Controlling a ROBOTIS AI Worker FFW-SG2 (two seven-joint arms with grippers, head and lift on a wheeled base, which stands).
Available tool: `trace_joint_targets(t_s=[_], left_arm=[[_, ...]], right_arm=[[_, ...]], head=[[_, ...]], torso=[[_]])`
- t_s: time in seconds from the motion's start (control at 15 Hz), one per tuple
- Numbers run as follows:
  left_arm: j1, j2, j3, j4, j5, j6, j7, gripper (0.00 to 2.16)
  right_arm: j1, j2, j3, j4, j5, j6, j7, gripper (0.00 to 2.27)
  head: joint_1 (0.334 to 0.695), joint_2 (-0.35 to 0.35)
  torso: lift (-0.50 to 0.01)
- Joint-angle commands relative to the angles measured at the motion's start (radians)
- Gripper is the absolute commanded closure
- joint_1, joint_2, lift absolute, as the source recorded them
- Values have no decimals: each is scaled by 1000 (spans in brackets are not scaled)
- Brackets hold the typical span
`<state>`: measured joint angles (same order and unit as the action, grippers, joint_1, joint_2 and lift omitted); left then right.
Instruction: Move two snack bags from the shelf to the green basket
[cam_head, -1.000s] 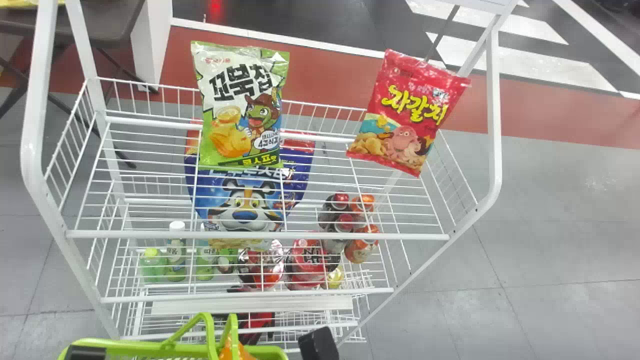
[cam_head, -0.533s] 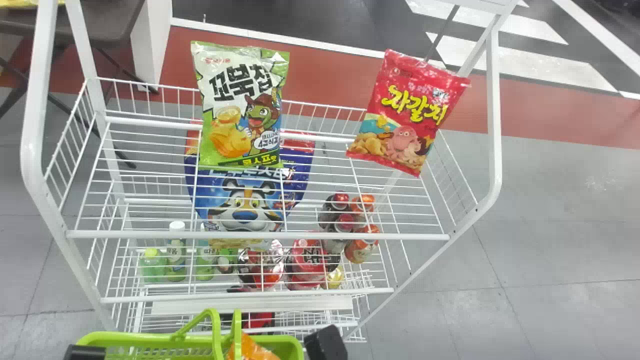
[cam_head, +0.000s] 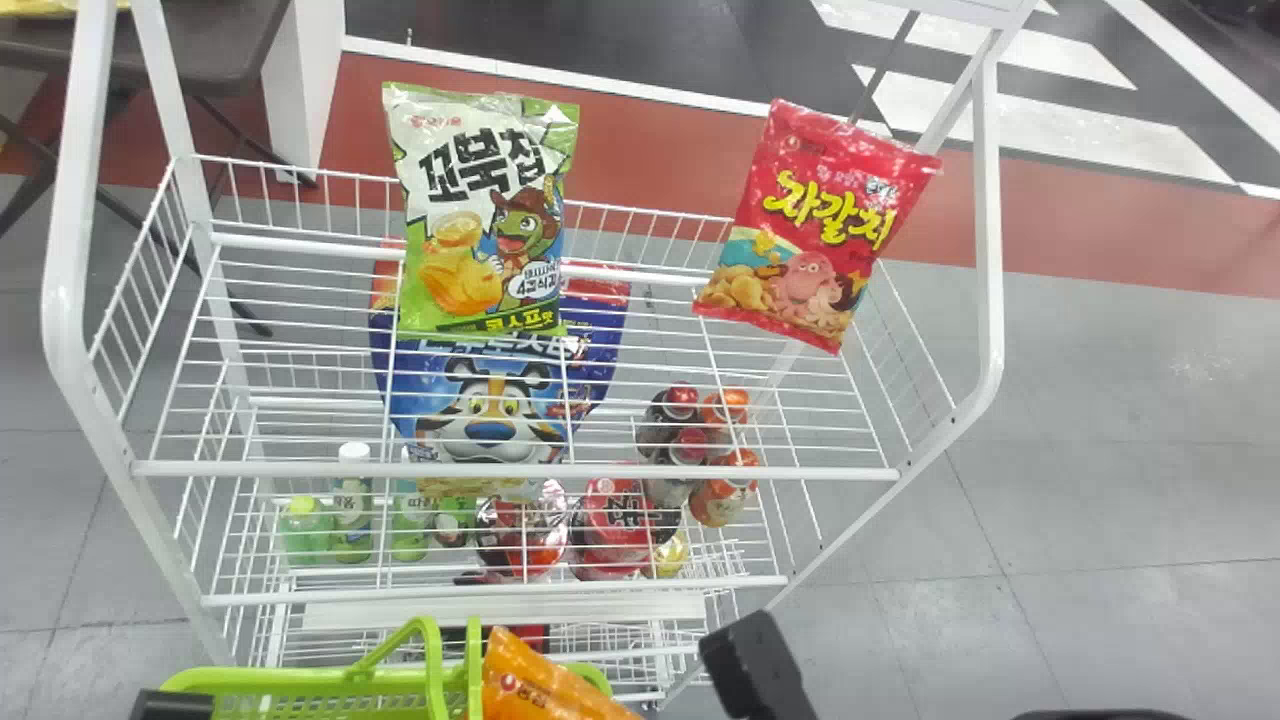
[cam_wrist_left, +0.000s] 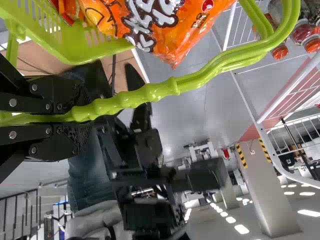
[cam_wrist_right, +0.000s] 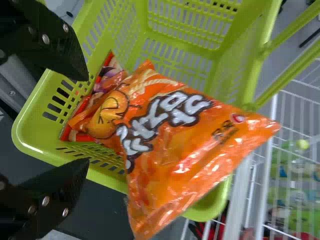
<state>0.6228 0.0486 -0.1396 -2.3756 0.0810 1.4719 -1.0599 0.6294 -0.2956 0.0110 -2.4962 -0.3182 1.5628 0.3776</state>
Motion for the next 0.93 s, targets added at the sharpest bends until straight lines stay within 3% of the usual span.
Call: trace_joint_targets(t_s=[0.0, 0.2, 0.53, 0.73, 0.87], left_arm=[[0, 1, 0, 1, 0, 0, 0, 2128], [2, 1, 0, 1, 0, -3, 0, 2128], [2, -3, -3, 16, 0, -9, -2, 2128], [2, -3, -3, 23, 0, -15, -2, 2128], [8, -3, -2, 26, 2, -25, -3, 2128]], right_arm=[[19, 7, -52, -98, -9, 9, 0, 43], [50, 23, -118, -141, -10, 9, 20, 43], [82, 96, -88, 16, -4, -824, 70, 46], [108, 118, -68, 57, 5, -1091, 64, 56], [138, 125, -68, 85, 4, -1247, 20, 76]], head=[[695, -350], [695, -350], [695, -350], [695, -350], [695, -350]], torso=[[-17], [-17], [-17], [-17], [-17]])
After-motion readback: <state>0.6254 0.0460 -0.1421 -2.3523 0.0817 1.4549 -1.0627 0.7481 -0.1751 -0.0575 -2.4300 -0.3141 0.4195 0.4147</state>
